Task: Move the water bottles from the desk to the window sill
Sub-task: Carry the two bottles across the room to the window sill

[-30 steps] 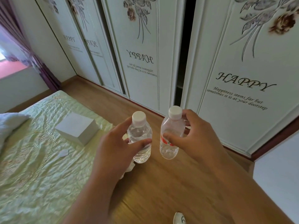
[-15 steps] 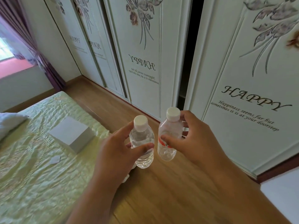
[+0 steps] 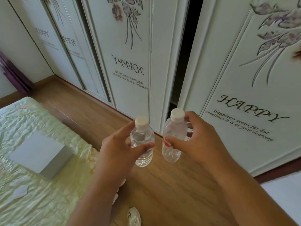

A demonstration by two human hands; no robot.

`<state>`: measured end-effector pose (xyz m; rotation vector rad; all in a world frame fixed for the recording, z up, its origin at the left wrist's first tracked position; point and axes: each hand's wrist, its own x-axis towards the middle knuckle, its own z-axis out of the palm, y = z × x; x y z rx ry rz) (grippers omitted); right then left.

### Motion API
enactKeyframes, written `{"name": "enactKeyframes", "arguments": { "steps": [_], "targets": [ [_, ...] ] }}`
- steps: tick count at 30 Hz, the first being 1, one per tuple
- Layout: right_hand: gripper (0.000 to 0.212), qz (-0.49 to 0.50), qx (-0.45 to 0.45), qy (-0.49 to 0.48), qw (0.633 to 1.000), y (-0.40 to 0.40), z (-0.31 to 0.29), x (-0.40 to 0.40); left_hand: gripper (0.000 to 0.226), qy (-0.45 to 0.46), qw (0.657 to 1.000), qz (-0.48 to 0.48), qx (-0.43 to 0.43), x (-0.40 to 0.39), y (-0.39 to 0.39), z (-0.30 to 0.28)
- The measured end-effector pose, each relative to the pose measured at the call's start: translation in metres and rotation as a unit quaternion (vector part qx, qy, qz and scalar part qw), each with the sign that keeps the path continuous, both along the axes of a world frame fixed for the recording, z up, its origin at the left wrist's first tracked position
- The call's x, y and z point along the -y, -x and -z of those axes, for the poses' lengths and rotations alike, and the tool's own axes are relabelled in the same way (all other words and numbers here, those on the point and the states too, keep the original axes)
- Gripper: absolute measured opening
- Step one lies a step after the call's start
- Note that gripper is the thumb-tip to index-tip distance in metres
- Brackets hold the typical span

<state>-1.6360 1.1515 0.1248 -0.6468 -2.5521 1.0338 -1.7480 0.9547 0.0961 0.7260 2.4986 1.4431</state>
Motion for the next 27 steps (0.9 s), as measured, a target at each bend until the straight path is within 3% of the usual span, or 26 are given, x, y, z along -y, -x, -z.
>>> {"name": "enactKeyframes", "arguments": {
  "steps": [11,20,27],
  "targets": [
    [0.065,0.014,-0.02,0.002,1.0,0.144,-0.011,0.0,0.082,-0.016,0.998,0.041,-0.049,-0.013,0.154,-0.02],
    [0.063,-0.026,-0.022,0.01,0.999,0.232,-0.013,-0.005,0.085,-0.026,0.998,0.009,-0.06,-0.005,0.226,-0.018],
    [0.062,-0.079,-0.016,0.029,0.996,0.301,0.0,-0.04,0.085,0.017,0.997,-0.055,-0.044,-0.017,0.269,-0.008]
  ]
}}
